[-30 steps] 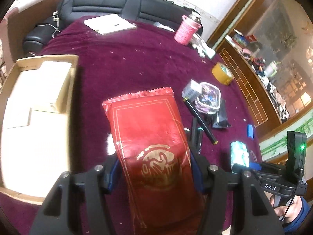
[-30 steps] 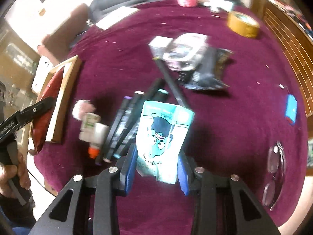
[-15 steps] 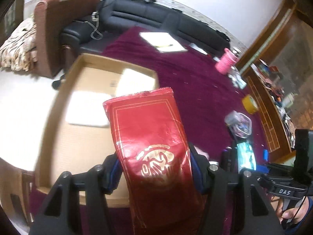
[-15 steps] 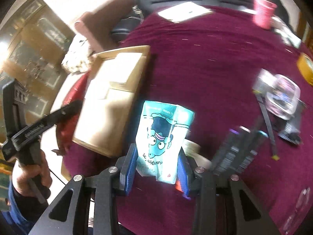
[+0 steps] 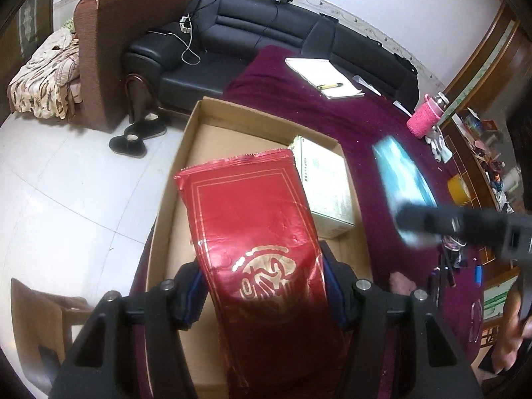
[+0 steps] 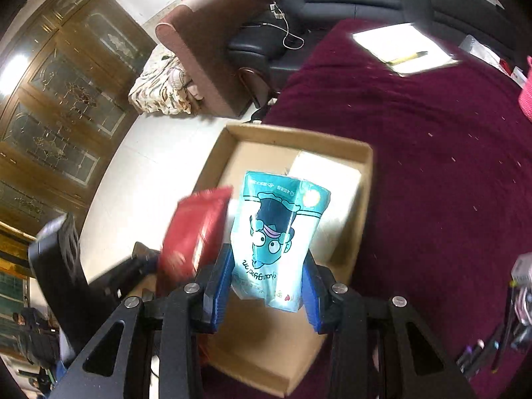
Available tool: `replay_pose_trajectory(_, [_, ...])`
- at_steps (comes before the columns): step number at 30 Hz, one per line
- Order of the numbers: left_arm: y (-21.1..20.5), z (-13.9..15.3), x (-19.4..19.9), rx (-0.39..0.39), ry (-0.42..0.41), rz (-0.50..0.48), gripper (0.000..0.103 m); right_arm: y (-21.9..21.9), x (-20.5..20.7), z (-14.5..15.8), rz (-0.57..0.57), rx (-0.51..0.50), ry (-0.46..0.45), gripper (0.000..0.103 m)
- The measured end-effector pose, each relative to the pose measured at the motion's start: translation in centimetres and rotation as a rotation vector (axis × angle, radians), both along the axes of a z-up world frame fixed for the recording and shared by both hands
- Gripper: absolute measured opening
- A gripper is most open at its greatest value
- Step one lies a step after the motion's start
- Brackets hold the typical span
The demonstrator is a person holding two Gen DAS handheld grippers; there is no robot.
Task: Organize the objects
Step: 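Carry both items to the tray and open both tools to drop them in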
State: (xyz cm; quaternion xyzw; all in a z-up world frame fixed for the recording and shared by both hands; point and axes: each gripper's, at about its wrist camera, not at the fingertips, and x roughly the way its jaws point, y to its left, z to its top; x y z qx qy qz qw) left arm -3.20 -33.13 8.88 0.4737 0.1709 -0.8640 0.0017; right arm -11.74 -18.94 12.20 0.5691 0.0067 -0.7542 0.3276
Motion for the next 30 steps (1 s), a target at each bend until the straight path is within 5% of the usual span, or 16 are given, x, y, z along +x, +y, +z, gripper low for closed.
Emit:
replay_pose_trajectory(13, [-0.7,-2.1,-3.0,-0.021,-0.025,-0.030,0.059,-6.3,-6.3,-3.6,-0.010,0.027,-0.066,0.042])
replay_pose_trajectory(30, [-0.4,-3.2,-3.2,-0.053,-0.011,-0.027,0.059,-9.5,-8.7,-7.5,-0.009,0.087,-0.081,0.048])
